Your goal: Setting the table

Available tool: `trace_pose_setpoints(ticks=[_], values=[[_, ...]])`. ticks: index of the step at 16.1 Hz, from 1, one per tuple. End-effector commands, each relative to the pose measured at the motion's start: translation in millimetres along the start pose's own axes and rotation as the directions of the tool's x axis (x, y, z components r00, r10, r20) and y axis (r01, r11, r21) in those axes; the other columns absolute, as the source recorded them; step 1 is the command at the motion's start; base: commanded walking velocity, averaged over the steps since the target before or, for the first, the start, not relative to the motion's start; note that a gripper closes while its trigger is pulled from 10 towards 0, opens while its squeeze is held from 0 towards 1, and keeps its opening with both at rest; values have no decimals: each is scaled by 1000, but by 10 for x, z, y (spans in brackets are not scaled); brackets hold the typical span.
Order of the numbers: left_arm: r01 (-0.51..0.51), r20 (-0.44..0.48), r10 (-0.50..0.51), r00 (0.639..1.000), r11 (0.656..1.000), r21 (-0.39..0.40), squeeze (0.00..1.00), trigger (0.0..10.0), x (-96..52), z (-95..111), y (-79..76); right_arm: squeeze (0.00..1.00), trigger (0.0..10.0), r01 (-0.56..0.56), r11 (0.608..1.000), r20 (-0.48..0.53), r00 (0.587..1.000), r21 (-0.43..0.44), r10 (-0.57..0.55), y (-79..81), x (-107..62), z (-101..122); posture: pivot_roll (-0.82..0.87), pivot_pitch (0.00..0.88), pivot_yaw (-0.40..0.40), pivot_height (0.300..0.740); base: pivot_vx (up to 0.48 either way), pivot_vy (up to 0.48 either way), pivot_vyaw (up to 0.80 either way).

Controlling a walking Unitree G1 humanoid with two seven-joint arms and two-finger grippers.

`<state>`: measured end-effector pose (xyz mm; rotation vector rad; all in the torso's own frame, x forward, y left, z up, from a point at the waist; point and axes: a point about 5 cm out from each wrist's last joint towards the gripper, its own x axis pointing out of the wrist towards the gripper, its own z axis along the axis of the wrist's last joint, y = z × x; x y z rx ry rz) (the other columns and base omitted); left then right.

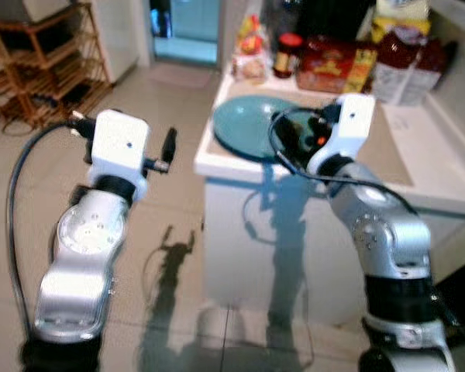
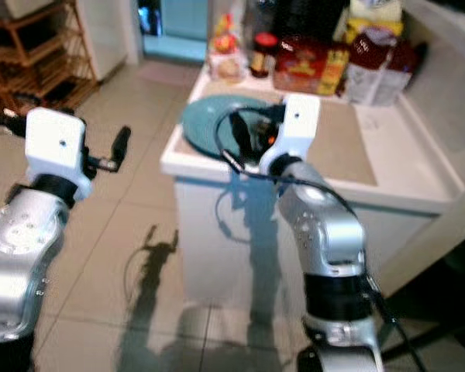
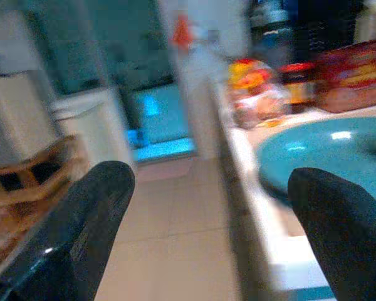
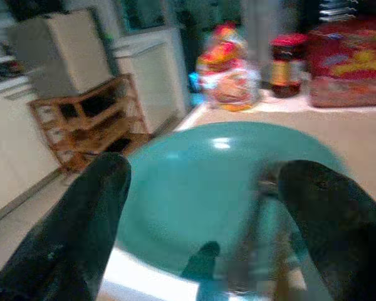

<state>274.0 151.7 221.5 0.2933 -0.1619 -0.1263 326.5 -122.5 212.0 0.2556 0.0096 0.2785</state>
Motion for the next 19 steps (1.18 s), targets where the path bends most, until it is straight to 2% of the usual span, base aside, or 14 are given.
trace_pose_setpoints(ticks=[1,4,5,7,8,9,11,14,16,19], values=[[-3,12,3,1000,1000,13,0,10000,8,35,32,1000,10000,-16,1000,11,1000,4,16,21,14,61,44,32,-54,740,356,0,0],[-4,7,4,1000,1000,20,0,10000,7,27,46,1000,10000,-53,998,-30,998,-39,52,64,78,94,46,39,-56,740,354,0,0],[-1,4,1,1000,1000,21,0,10000,10,25,47,1000,10000,-41,995,-83,996,-93,33,53,121,80,46,44,-55,740,334,0,0],[17,-3,-17,1000,999,32,0,10000,15,21,31,1000,10000,-31,991,-113,993,-127,17,35,184,91,49,49,-57,740,294,0,0],[43,-5,-43,999,999,27,0,10000,8,19,4,0,10000,-21,987,-139,990,-159,-1,26,243,117,49,52,-56,740,0,0,0],[83,-7,-83,997,996,23,0,10000,-8,17,-35,0,10000,-3,985,-191,981,-170,-31,22,315,141,49,53,-56,740,0,0,0],[142,4,-142,990,990,16,0,10000,-33,41,-88,0,10000,-6,991,-273,962,-135,-31,30,373,142,47,61,-55,740,0,0,0],[197,7,-197,980,980,14,0,10000,-36,84,-126,0,10000,42,995,-314,947,-91,-69,-19,445,144,50,65,-55,740,0,0,0],[240,12,-240,971,971,15,0,10000,-42,116,-149,0,10000,82,996,-356,931,-22,-84,-53,497,120,51,69,-54,740,0,0,0],[244,9,-244,970,970,12,0,10000,-46,114,-148,0,10000,99,995,-409,909,31,-78,-52,536,53,49,70,-56,740,0,0,0]])
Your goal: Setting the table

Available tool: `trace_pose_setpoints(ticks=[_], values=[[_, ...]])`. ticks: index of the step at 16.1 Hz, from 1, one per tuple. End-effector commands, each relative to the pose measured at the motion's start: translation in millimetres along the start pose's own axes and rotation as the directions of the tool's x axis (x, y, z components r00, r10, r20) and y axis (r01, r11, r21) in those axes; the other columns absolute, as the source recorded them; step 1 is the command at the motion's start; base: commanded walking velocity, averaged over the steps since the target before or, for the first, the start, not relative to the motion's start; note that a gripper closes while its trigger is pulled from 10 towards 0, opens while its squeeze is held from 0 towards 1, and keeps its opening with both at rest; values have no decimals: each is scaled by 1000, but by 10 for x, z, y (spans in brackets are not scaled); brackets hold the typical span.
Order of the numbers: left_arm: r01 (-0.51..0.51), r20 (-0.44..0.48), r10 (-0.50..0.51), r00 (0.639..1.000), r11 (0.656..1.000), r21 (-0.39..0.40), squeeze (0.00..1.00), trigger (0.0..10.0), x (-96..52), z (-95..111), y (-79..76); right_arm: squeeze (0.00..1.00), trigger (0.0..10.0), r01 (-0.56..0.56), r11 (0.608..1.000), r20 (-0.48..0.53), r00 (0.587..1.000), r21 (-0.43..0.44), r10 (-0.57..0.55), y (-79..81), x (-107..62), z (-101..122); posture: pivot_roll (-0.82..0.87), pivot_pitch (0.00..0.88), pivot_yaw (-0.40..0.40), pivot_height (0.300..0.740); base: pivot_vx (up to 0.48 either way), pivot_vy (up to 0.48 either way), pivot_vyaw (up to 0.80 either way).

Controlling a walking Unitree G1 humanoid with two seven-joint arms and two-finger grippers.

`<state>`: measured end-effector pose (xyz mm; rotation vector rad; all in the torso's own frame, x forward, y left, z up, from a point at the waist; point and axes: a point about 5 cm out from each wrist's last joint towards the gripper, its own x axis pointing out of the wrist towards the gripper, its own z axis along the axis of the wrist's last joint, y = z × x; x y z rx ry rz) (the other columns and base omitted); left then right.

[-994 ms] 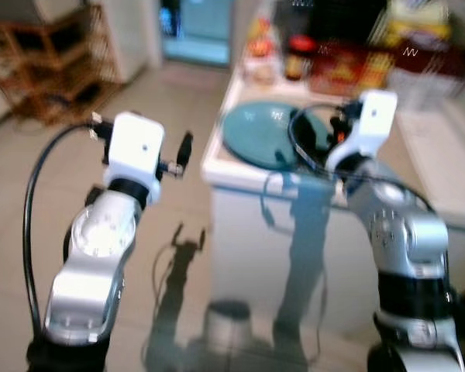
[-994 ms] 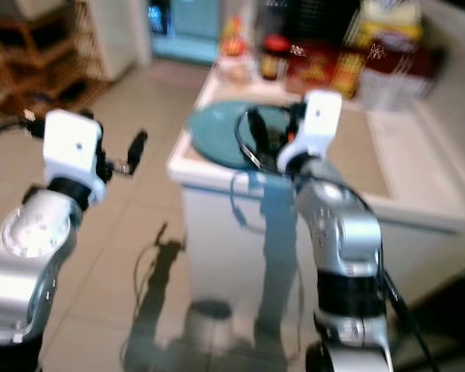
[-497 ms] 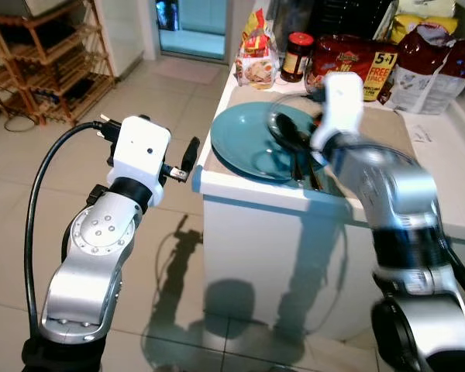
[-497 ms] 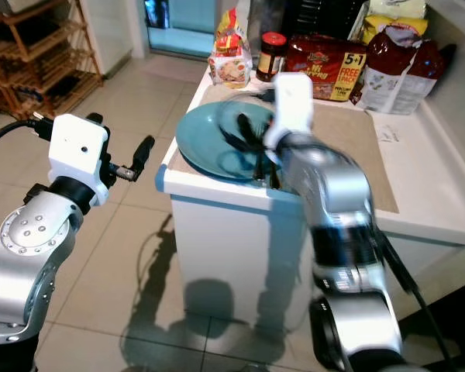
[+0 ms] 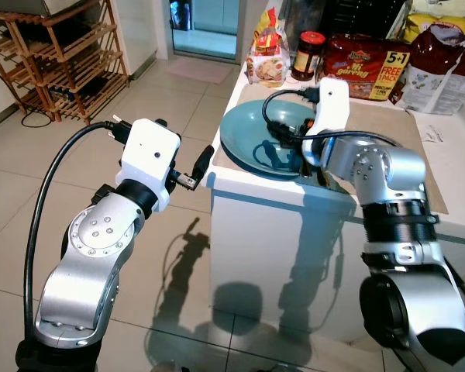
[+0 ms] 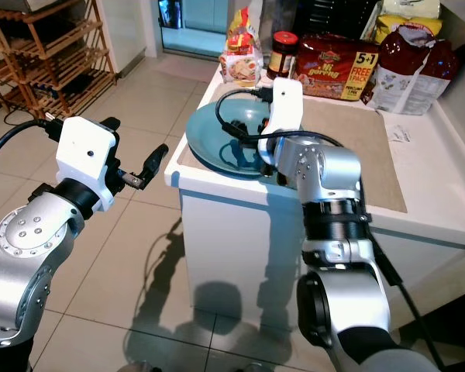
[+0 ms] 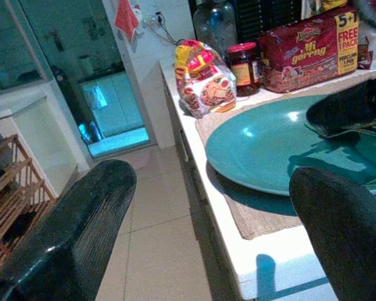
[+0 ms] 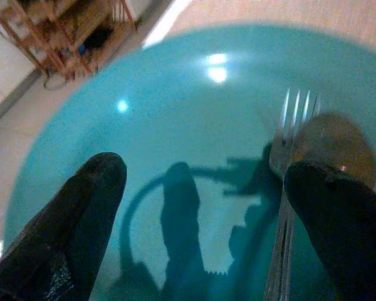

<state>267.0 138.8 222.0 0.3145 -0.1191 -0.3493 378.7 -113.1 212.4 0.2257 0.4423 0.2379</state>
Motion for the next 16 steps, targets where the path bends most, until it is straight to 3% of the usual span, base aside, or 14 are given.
trace_pose_setpoints(ticks=[1,4,8,14,16], values=[[21,17,-21,1000,1000,9,0,10000,4,63,-18,0,10000,-10,1000,-22,1000,18,11,15,4,29,49,70,-56,740,0,0,0],[45,16,-45,999,999,-1,0,10000,-14,62,-37,0,10000,1,1000,-66,998,-9,-2,24,15,-14,49,72,-62,740,0,0,0],[149,27,-147,989,988,-49,0,10000,-57,75,-168,0,10000,37,999,-106,994,-20,-39,-28,25,-36,45,71,-63,740,0,0,0],[149,27,-147,989,988,-49,0,10000,-57,88,-154,0,10000,42,998,-107,993,-41,-46,-13,-17,16,41,70,-65,740,0,0,0],[154,27,-153,988,987,-50,0,10000,-53,86,-163,0,10000,33,998,-148,988,-44,-40,-14,0,-58,44,69,-65,740,0,0,0]])
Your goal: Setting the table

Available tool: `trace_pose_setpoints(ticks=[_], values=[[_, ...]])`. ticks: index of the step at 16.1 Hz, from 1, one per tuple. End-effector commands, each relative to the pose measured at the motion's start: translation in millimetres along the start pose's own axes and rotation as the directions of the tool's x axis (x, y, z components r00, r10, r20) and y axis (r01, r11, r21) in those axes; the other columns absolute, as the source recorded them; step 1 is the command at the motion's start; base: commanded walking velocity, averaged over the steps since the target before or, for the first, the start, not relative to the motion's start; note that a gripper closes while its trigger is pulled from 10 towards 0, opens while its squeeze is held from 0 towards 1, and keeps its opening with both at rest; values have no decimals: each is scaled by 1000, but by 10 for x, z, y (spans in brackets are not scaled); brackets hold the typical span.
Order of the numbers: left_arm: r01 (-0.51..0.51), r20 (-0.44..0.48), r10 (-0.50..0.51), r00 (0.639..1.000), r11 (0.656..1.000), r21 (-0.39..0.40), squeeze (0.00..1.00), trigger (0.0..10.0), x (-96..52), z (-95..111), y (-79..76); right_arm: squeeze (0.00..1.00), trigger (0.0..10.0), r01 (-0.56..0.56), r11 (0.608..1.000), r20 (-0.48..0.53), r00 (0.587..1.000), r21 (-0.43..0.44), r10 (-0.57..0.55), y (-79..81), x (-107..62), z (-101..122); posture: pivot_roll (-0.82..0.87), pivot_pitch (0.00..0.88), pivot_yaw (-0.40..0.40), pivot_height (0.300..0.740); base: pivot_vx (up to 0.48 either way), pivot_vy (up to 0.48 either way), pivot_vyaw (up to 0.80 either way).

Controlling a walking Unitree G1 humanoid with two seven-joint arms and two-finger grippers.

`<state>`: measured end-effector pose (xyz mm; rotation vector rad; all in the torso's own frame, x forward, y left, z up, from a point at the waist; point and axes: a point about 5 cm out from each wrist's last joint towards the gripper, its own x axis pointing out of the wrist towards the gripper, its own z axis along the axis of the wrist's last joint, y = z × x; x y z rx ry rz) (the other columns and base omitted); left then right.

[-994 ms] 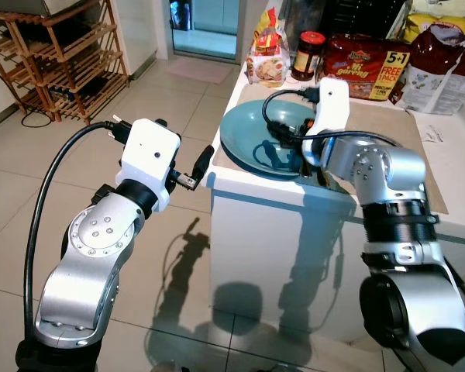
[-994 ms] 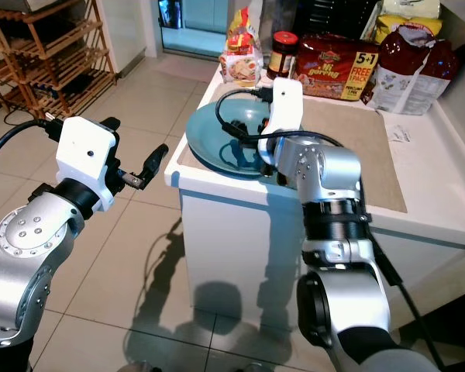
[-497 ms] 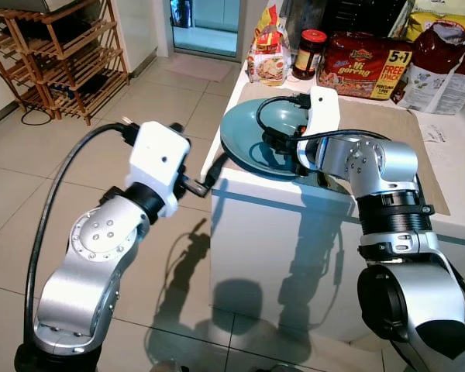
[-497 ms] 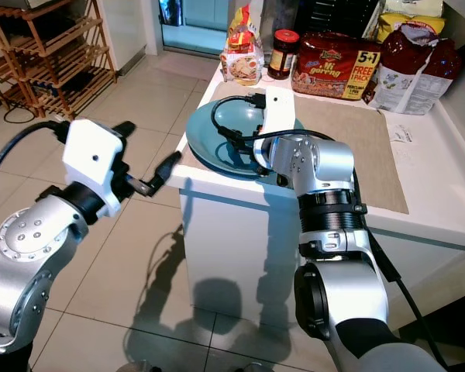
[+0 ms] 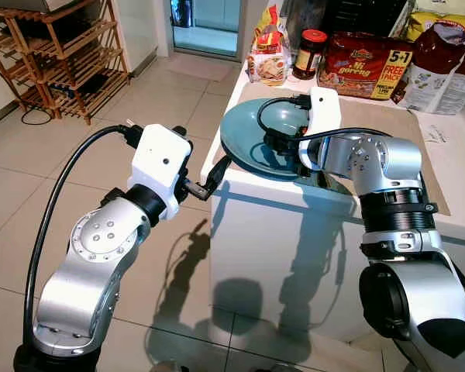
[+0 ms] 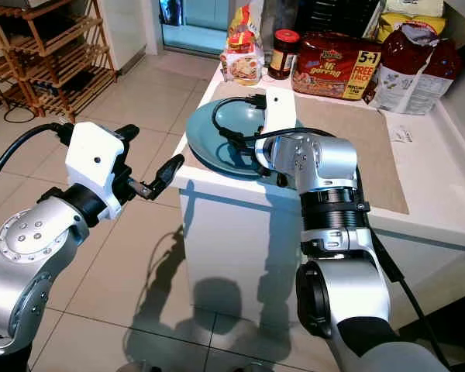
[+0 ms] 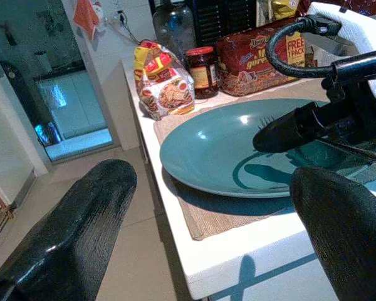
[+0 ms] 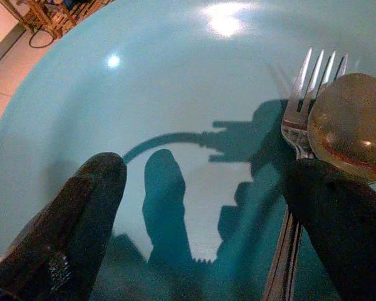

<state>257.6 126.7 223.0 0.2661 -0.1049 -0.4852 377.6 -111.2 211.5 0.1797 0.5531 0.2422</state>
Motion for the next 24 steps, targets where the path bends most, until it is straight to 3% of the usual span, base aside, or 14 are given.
trace_pose_setpoints(ticks=[1,4,13,18,21,24], values=[[23,7,-24,1000,1000,3,0,10000,-3,27,-31,0,10000,5,1000,-59,998,-12,-6,-16,25,-96,45,69,-66,740,0,0,0],[21,6,-21,1000,1000,4,0,10000,-8,28,-28,0,10000,-54,998,-98,994,-40,50,84,33,-168,47,70,-68,740,0,0,0],[26,13,-26,1000,1000,6,0,10000,3,43,-33,0,10000,-51,995,8,999,-85,52,80,-69,38,44,66,-68,740,0,0,0],[43,17,-43,999,999,6,0,10000,3,46,-62,0,10000,8,994,22,1000,-105,-6,-74,-272,103,32,56,-62,740,0,0,0],[48,18,-48,999,999,6,0,10000,-8,42,-70,0,10000,53,986,-6,999,-156,-54,-228,-492,108,22,49,-62,740,0,0,0],[61,19,-61,998,998,4,0,10000,0,39,-91,0,10000,99,985,-26,994,-139,-104,-364,-538,60,22,46,-57,740,0,0,0]])
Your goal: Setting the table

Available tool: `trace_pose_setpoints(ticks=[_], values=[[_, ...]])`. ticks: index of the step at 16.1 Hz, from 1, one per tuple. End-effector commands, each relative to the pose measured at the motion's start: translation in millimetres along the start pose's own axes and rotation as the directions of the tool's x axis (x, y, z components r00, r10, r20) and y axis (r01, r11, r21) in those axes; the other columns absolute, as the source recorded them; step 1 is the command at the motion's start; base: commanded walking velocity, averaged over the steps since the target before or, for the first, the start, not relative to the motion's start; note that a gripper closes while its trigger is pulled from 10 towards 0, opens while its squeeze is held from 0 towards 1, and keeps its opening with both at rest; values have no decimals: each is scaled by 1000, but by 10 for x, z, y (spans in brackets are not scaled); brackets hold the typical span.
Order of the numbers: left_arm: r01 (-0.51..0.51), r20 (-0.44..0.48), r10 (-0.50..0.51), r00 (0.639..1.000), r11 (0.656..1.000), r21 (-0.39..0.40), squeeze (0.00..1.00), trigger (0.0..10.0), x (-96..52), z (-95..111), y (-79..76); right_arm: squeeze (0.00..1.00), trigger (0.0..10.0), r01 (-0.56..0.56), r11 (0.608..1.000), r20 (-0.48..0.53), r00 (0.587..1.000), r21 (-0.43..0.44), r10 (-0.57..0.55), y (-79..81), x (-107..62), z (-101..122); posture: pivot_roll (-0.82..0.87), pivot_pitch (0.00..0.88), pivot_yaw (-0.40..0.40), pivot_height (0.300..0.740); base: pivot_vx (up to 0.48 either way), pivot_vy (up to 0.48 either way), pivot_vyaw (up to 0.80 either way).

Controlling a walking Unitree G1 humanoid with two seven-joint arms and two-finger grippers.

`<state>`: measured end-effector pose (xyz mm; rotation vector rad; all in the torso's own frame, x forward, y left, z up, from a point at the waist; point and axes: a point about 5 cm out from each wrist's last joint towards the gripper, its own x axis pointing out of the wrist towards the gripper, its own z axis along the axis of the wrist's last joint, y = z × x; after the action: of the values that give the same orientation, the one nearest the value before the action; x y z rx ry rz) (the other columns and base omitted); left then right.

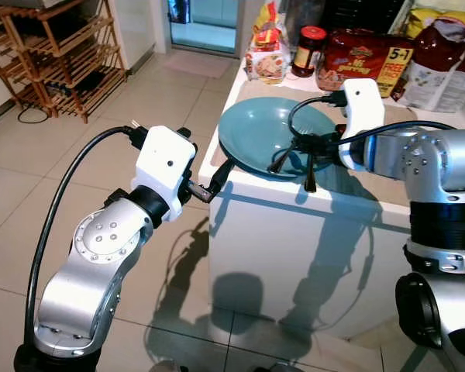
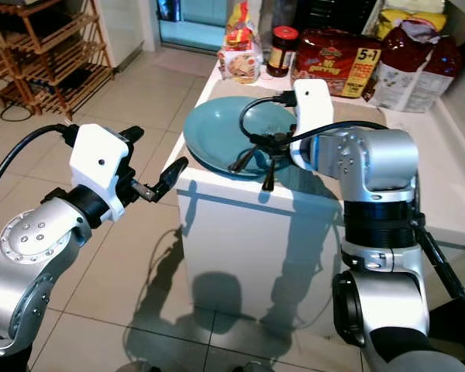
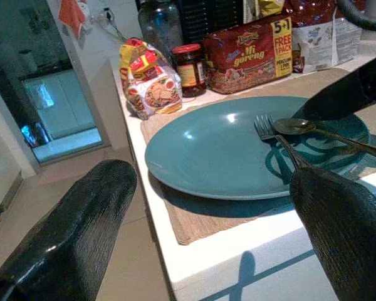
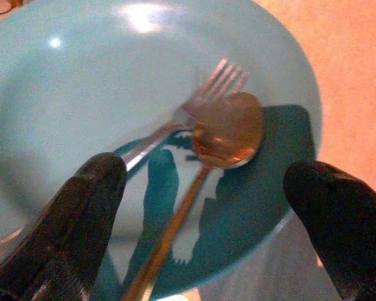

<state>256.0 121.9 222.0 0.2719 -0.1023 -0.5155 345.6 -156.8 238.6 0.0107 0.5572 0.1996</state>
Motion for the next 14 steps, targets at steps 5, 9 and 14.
trace_pose_setpoints(ticks=[5,9,14], values=[[37,19,-37,999,999,1,0,10000,0,40,-39,0,10000,-12,999,-64,998,-37,10,40,32,-148,24,48,-58,740,0,0,0],[37,17,-37,999,999,2,0,10000,-6,38,-44,0,10000,-28,992,-84,996,-127,18,135,127,-157,28,49,-63,740,0,0,0],[41,17,-41,999,999,2,0,10000,-10,40,-49,0,7961,-38,989,-113,993,-143,22,113,191,-188,28,50,-65,740,0,0,0]])
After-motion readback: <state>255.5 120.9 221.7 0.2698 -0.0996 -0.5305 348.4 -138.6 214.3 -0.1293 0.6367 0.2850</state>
